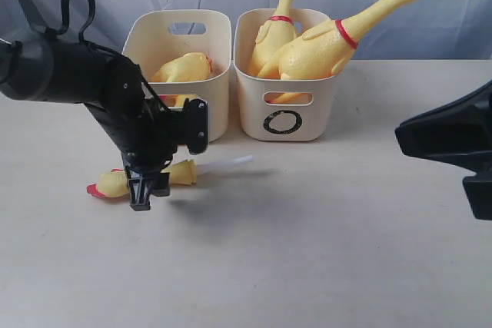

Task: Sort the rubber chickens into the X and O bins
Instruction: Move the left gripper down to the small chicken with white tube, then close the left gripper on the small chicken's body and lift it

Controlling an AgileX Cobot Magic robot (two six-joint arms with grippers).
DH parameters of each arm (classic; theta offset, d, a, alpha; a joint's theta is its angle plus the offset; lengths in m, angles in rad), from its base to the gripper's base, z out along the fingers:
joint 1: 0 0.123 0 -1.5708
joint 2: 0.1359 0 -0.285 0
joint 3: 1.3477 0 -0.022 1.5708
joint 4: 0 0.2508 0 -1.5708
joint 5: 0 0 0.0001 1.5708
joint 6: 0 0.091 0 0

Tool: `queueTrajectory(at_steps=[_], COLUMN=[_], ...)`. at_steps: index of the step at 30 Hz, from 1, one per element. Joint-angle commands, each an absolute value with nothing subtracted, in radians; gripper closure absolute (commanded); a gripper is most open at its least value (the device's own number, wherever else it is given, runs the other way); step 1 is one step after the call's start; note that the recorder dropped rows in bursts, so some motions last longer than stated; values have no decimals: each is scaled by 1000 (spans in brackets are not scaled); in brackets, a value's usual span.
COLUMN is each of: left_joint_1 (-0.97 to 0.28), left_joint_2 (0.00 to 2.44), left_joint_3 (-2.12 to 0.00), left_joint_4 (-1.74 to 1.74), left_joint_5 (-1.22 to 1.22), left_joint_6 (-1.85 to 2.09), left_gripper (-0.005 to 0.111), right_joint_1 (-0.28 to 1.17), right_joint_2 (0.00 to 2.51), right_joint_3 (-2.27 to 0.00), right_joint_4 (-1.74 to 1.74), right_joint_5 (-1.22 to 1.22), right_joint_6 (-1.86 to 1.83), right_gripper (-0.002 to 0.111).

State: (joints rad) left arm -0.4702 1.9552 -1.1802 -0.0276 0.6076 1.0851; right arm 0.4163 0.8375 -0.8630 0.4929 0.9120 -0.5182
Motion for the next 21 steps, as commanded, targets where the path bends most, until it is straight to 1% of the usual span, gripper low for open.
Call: queueTrajectory(at_steps=[1,5,9,12,16,21], left_joint_1=[-480,-480,-480,-480,-480,-480], left_joint_2=[1985,2000,2002,2002,2002,2002], left_joint_3=[-1175,-1175,-1175,-1175,-1175,-1175], left_joint_4=[-38,-38,-33,-33,-33,-33], left_joint_5=[574,567,558,544,534,541], left_joint_6=[1084,1082,1082,1082,1082,1082], left_gripper=[48,49,56,65,82,99], right_joint_1=[420,420,420,420,420,420], right_joint_2=[831,831,831,831,831,831], right_joint_3=[-859,-859,-859,-859,-859,-859], right_joint_4=[500,502,504,504,504,504], right_joint_5=[908,908,908,908,908,908], right_joint_6=[-520,-520,-520,-520,-520,-520], right_gripper=[108,108,108,108,108,108])
